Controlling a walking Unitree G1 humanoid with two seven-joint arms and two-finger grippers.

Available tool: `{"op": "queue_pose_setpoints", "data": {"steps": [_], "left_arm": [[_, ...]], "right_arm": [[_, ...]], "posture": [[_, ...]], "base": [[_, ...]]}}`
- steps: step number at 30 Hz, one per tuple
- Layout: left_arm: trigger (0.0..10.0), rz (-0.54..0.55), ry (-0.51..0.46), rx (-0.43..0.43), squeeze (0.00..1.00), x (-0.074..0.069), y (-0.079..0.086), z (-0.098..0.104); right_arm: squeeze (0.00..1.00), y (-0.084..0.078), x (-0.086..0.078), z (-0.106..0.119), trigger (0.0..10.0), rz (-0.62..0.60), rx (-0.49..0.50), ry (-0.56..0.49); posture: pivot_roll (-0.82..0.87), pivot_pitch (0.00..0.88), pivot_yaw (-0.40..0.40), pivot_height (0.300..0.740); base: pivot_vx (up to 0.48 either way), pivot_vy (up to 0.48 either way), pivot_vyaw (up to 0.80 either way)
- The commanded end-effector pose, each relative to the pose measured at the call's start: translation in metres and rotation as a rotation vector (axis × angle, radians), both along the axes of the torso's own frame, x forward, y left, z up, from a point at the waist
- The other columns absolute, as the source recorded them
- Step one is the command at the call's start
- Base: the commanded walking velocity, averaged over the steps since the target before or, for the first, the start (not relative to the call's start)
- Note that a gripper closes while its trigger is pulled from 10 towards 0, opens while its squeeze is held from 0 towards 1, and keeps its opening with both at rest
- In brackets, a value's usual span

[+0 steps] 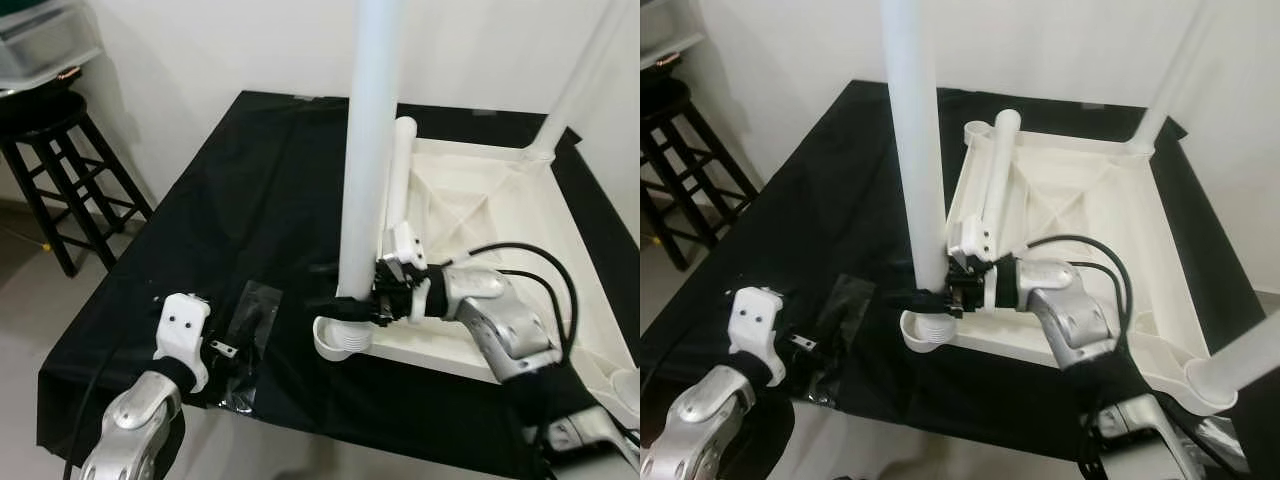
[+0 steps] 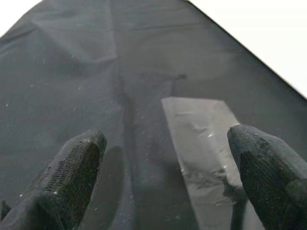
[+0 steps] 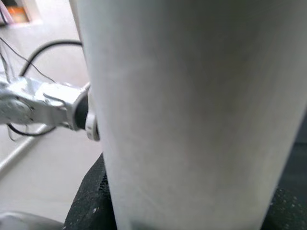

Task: Building children table

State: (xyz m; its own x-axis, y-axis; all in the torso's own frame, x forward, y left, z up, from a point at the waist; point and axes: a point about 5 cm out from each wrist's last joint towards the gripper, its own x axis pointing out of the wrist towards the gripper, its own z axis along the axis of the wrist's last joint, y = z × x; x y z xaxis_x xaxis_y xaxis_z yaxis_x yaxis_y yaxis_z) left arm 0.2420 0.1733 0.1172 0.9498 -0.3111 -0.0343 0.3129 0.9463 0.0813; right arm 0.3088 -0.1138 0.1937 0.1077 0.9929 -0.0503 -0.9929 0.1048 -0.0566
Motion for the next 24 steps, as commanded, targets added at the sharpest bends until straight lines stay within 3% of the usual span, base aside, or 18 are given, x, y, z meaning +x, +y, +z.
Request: {"op": "queue_pose_setpoints", "data": {"steps": [1, 5, 11, 24], "left_arm": [[10.0, 0.009, 0.017, 0.013, 0.00, -0.005, 0.002, -0.002], [10.0, 0.021, 0.025, 0.015, 0.00, -0.011, 0.006, -0.003], [10.0, 0.023, 0.032, 0.020, 0.00, -0.021, 0.010, -0.001], [10.0, 0.018, -0.001, 0.040, 0.00, -0.033, 0.010, 0.016]], "right_arm": [[0.00, -0.003, 0.002, 0.012, 10.0, 0.006, 0.053, 0.001], [0.00, -0.002, 0.003, 0.024, 10.0, 0.051, 0.078, -0.002], [0.00, -0.005, 0.003, 0.009, 10.0, 0.145, -0.034, 0.033], [0.00, 0.007, 0.014, 0.008, 10.0, 0.235, -0.040, 0.045]], "posture": [[0.06, 0.180, -0.028, 0.740], [0.06, 0.202, -0.037, 0.740], [0.08, 0.239, -0.046, 0.740], [0.15, 0.271, -0.063, 0.740]], "base": [[0.000, 0.000, 0.00], [0.000, 0.000, 0.00], [0.000, 0.000, 0.00], [0.000, 0.000, 0.00]]}}
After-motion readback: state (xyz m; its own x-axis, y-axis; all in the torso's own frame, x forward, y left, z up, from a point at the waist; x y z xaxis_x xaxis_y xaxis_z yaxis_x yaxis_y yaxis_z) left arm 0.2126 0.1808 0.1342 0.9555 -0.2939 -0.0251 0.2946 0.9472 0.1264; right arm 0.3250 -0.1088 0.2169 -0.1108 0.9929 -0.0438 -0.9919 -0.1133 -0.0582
